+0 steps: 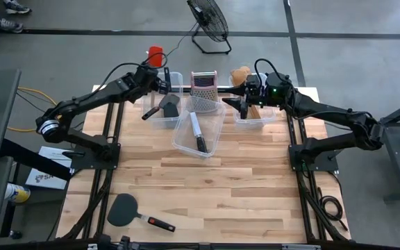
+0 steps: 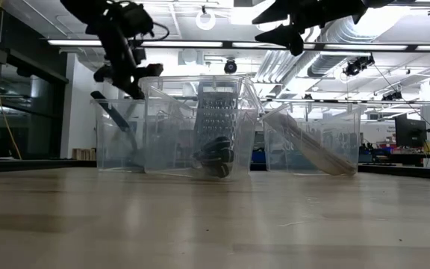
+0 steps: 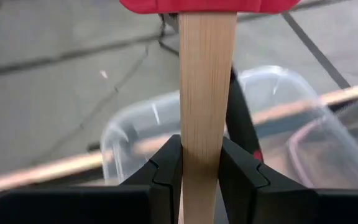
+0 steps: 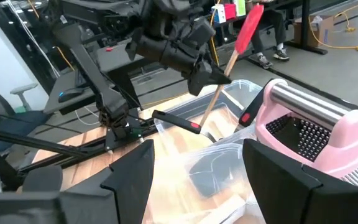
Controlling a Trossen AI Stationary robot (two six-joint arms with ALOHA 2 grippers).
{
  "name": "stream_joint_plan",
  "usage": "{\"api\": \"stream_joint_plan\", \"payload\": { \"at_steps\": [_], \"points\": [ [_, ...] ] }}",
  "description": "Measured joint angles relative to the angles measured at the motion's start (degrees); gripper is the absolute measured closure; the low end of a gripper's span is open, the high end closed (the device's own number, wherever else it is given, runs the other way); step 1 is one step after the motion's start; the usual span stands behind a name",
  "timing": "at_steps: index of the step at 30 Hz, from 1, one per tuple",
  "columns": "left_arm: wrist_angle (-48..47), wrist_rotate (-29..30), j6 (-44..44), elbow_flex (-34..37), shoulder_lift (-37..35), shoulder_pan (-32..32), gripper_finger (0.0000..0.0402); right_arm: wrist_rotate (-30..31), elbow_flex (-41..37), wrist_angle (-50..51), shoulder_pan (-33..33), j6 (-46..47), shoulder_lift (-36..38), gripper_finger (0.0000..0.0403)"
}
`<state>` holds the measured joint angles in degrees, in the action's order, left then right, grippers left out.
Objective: Pick & Place Kitchen Items
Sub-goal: Put the red spatula into the left transparent bin
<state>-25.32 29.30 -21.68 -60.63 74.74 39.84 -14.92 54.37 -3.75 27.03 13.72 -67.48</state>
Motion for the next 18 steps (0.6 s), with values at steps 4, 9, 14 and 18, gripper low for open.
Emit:
{"api": "stream_joint_plan", "payload": {
  "at_steps": [4,9,14,18],
  "points": [
    [-1.8,-2.8,-4.4,1.7,0.0,0.9,0.0331,1.3,0.0,0.1,0.0,0.0,0.0,0.0166],
    [-1.5,-4.3,-7.1,3.8,0.1,0.8,0.0331,3.7,0.0,0.3,0.0,-0.3,0.0,0.0166],
    [-1.6,-6.0,-8.9,5.5,0.1,0.7,0.0331,4.6,0.0,0.3,0.0,-0.5,0.0,0.0166],
    [-1.4,-6.6,-9.7,6.1,0.2,0.7,0.0331,4.6,0.0,0.3,0.0,-1.8,0.0,0.0166]
  ]
}}
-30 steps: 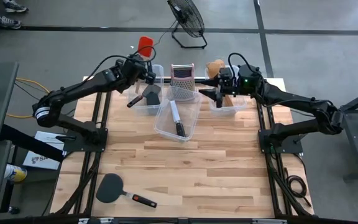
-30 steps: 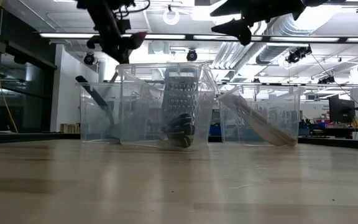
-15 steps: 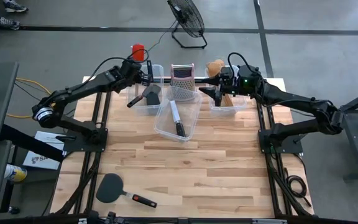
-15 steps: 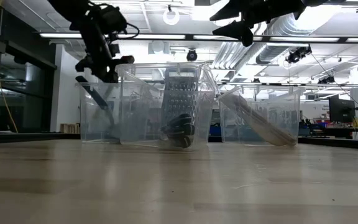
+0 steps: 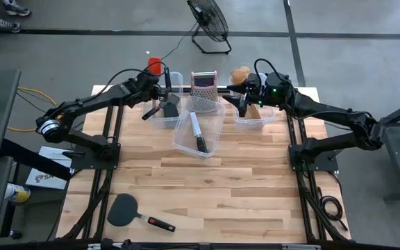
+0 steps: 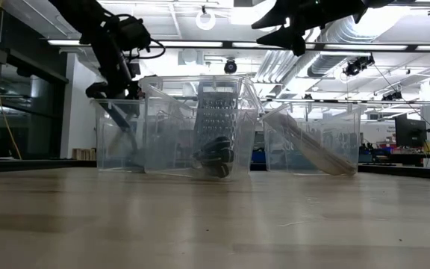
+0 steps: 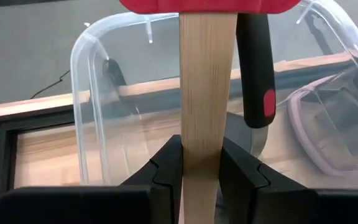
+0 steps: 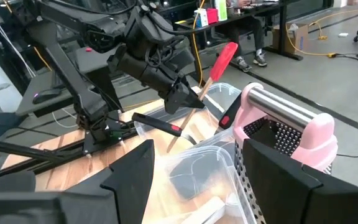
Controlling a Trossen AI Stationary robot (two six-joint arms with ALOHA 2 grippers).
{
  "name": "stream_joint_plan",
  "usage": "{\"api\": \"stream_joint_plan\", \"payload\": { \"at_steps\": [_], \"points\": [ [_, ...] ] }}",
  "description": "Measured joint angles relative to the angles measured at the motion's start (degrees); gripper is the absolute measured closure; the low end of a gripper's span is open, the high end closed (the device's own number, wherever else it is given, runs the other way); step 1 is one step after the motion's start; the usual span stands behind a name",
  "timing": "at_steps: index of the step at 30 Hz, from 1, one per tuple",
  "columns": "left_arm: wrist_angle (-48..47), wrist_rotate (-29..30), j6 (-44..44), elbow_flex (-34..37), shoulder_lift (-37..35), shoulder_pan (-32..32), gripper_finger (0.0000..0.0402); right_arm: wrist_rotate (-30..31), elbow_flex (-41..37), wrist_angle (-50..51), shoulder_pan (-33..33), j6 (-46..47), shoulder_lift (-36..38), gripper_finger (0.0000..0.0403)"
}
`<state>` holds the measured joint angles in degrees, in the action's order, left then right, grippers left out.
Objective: Pick & Place Kitchen Items
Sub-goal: Put the red spatula into the left transparent bin, then put the black spatula into the left transparent bin
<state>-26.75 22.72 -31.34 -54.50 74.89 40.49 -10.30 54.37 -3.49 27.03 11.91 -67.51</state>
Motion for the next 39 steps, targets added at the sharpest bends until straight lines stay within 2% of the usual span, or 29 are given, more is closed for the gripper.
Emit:
{"api": "stream_joint_plan", "payload": {
  "at_steps": [14,21,25,32,39],
  "points": [
    [-0.4,-6.7,-2.2,0.0,0.0,0.0,0.0328,0.6,0.0,0.3,0.0,-1.5,0.0,0.0166],
    [-0.3,-7.5,-2.4,0.0,0.0,0.0,0.0206,0.5,0.0,0.5,0.0,-2.8,0.0,0.0166],
    [-0.3,-8.4,-3.7,0.0,0.0,0.0,0.018,1.4,0.0,1.8,0.0,-3.2,0.0,0.0166],
    [-1.4,-12.7,-3.3,-2.3,-1.0,0.0,0.0196,1.2,0.0,6.1,1.5,-3.1,0.1,0.0166],
    [-9.9,-19.5,4.2,-9.1,-3.6,-0.7,0.0239,-1.7,0.0,7.0,2.8,-3.1,0.2,0.0166]
  ]
}}
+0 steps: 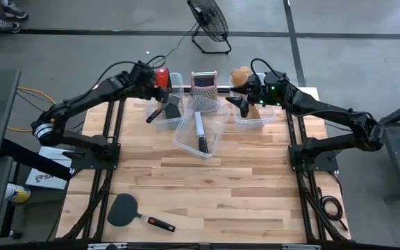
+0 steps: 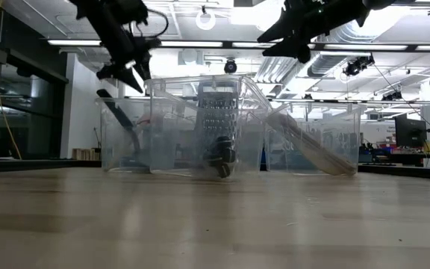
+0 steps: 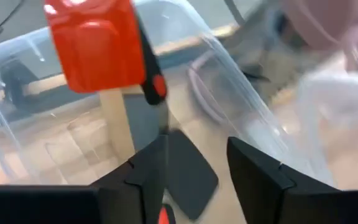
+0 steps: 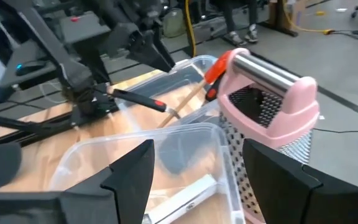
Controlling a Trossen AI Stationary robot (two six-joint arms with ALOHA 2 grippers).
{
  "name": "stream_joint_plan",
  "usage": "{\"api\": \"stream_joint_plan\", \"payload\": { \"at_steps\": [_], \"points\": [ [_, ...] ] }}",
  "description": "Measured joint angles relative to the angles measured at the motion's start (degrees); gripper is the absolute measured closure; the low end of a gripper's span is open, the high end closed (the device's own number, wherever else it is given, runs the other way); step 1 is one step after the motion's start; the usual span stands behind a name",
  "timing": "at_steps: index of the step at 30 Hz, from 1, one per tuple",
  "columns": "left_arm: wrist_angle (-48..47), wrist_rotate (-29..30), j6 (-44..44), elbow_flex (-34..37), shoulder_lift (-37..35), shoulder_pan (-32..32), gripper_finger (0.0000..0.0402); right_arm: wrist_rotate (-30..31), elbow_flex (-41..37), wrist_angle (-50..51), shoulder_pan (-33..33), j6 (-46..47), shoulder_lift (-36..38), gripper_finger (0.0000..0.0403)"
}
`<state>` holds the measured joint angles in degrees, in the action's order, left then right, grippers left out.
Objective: Pick & Place Kitchen Items
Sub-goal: Put the black spatula into the left transparent bin
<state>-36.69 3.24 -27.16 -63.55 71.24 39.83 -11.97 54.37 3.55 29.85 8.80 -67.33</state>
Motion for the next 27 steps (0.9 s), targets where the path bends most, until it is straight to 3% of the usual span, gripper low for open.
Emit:
{"api": "stream_joint_plan", "payload": {
  "at_steps": [5,12,27],
  "points": [
    [-8.8,-1.7,5.0,-4.3,-2.8,-3.5,0.0286,-2.0,0.0,0.2,0.1,0.0,0.0,0.0166],
    [-17.6,-1.8,6.4,-7.8,-5.9,-12.2,0.0389,-2.1,0.0,0.2,0.1,0.0,0.1,0.0166],
    [-26.2,-6.7,11.9,-8.1,-6.7,-35.2,0.04,-4.9,0.0,1.0,0.0,0.0,0.1,0.0166]
  ]
}}
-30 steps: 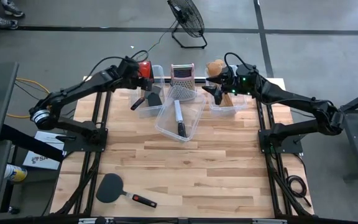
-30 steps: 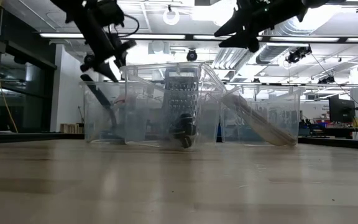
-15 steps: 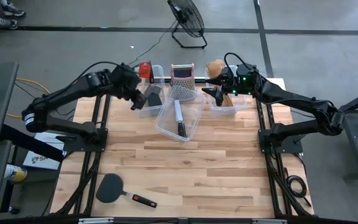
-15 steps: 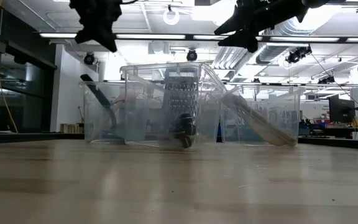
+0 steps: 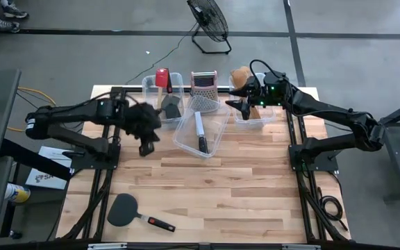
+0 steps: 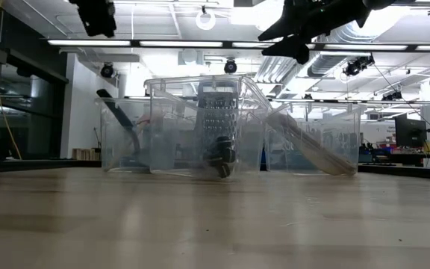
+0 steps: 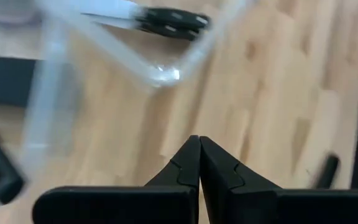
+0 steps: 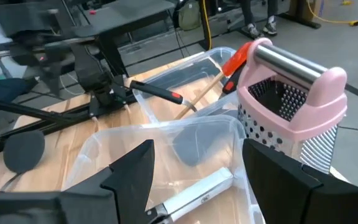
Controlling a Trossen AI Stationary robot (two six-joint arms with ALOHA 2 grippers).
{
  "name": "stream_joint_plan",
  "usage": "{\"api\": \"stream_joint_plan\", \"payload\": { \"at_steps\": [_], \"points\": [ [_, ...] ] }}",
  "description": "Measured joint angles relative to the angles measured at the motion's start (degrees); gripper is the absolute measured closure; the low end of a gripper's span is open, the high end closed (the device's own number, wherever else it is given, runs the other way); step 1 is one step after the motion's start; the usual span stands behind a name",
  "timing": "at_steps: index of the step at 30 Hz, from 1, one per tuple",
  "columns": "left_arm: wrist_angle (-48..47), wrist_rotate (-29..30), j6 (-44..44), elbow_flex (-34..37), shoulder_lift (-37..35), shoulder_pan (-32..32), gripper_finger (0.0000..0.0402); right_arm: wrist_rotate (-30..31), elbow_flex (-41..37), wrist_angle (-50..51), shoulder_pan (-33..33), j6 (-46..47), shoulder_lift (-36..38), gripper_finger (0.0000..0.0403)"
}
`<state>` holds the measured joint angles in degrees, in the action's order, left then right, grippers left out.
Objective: Pick & Place Kitchen Items
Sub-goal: Put the black spatula into the left transparent bin
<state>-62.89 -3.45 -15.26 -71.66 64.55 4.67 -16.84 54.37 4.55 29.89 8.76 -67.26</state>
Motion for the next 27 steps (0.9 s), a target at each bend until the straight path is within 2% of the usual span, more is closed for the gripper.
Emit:
{"api": "stream_joint_plan", "payload": {
  "at_steps": [6,12,17,23,27],
  "points": [
    [-1.7,-0.3,0.9,0.0,0.2,-8.2,0.04,-0.5,0.0,1.9,0.0,-2.1,0.0,0.0166],
    [-3.2,-0.3,-5.9,0.0,1.5,-13.5,0.04,-6.7,0.0,3.6,-0.2,-7.3,0.0,0.0166],
    [-3.3,0.3,-8.6,0.0,2.6,-16.7,0.04,-14.0,0.0,9.9,-1.6,-12.2,0.0,0.0166],
    [-3.3,5.3,-13.3,0.1,2.8,-20.4,0.04,-15.3,-1.0,13.2,-4.0,-11.7,2.4,0.0166],
    [-3.2,9.3,-15.0,0.1,2.8,-22.0,0.04,-15.7,-8.0,7.9,-5.8,-6.8,8.2,0.0166]
  ]
}}
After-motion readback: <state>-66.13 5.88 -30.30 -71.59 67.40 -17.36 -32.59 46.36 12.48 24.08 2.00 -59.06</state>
